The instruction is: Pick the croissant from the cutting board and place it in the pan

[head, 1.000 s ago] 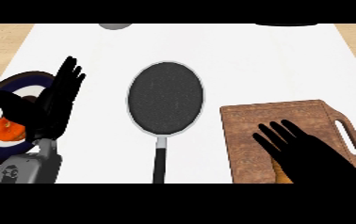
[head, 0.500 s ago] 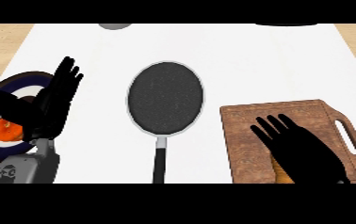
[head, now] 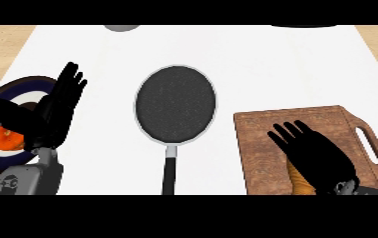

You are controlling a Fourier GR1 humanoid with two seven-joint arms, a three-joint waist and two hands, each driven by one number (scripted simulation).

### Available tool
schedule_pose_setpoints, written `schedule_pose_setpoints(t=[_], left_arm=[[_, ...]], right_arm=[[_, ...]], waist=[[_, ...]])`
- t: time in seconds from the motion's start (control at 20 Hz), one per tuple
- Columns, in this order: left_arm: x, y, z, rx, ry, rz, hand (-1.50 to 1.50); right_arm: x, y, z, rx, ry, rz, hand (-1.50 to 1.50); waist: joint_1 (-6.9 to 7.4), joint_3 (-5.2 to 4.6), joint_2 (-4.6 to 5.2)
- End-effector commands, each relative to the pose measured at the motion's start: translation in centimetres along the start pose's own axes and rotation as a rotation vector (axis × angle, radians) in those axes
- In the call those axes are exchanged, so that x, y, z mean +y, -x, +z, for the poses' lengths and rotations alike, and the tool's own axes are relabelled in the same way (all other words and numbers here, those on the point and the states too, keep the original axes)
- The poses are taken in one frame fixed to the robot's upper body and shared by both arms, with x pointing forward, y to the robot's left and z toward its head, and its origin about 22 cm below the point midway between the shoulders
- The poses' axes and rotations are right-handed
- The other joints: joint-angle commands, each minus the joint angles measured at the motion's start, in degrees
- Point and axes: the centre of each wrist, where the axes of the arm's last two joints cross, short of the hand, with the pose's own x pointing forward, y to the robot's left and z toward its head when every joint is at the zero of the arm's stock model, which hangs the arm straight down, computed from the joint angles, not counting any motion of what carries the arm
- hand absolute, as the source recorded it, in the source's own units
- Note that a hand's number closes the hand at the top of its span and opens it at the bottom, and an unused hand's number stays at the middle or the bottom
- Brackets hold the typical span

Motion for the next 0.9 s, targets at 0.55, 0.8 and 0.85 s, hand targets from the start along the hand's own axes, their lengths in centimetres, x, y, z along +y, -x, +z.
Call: schedule_pose_setpoints(t=[0.55,0.8,0.85], left_arm=[[-0.4,0.8,-0.1,-0.010,0.002,0.011,0.00],[0.4,0.1,-0.5,0.012,0.010,-0.011,0.00],[0.2,0.0,0.1,0.009,0.016,0.004,0.00]], right_arm=[[2.6,-1.5,-5.0,-0.028,-0.052,-0.049,-1.50],[4.8,-0.5,-5.6,-0.137,0.009,-0.006,1.50],[5.3,0.3,-6.0,-0.132,0.017,-0.026,1.50]], waist=[[0.07,-0.01,0.01],[0.18,0.01,0.08],[0.23,0.01,0.05]])
